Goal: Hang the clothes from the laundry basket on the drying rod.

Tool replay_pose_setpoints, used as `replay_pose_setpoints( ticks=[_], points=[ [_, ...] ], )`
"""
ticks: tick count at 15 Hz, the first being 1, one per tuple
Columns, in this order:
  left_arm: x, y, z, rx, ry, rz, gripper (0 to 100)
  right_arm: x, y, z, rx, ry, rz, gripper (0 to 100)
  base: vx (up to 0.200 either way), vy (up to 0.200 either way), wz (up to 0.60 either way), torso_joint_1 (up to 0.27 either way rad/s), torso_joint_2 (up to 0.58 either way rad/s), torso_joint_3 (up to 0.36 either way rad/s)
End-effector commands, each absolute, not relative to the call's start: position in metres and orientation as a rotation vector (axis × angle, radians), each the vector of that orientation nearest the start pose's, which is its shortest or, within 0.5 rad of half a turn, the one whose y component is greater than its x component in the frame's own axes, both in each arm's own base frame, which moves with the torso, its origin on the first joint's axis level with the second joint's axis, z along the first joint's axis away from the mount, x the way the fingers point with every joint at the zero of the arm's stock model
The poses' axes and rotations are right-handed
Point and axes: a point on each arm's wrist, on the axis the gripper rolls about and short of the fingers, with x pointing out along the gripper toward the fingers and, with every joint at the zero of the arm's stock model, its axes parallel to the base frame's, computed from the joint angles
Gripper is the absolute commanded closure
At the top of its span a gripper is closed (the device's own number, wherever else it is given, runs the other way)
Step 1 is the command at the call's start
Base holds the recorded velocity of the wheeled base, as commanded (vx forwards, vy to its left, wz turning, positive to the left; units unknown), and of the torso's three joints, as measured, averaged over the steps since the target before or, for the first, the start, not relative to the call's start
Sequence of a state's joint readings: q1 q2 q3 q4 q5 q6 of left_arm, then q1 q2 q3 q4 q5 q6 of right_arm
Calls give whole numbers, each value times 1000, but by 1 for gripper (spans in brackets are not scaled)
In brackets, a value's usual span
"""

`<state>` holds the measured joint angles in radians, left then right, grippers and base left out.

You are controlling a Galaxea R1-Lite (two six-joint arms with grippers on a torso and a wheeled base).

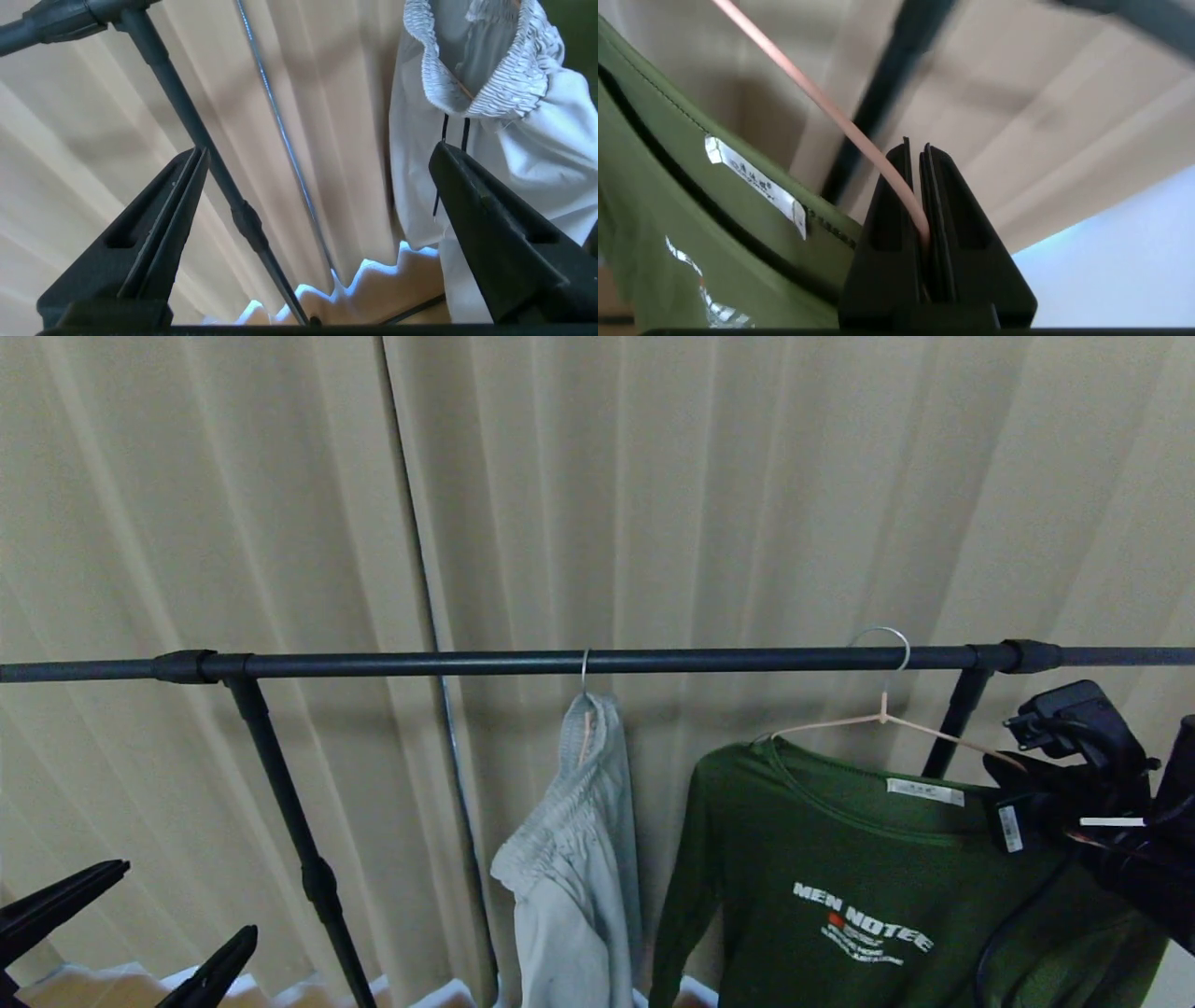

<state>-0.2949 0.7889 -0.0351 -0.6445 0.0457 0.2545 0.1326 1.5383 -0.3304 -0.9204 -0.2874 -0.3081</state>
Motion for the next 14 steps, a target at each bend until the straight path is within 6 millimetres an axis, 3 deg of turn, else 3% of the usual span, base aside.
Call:
replay_pose_setpoints(
  ticks=[1,6,14],
  points=[
    [67,-19,137,272,78,-263,0,223,29,124,-379,345,-79,100,0,0,0,0,0,0],
    [67,-19,137,272,77,-261,0,217,59,123,-401,323,62,100,0,0,0,0,0,0],
    [67,-17,136,271,84,-234,0,211,62,120,-398,328,93,100,0,0,0,0,0,0]
  ],
)
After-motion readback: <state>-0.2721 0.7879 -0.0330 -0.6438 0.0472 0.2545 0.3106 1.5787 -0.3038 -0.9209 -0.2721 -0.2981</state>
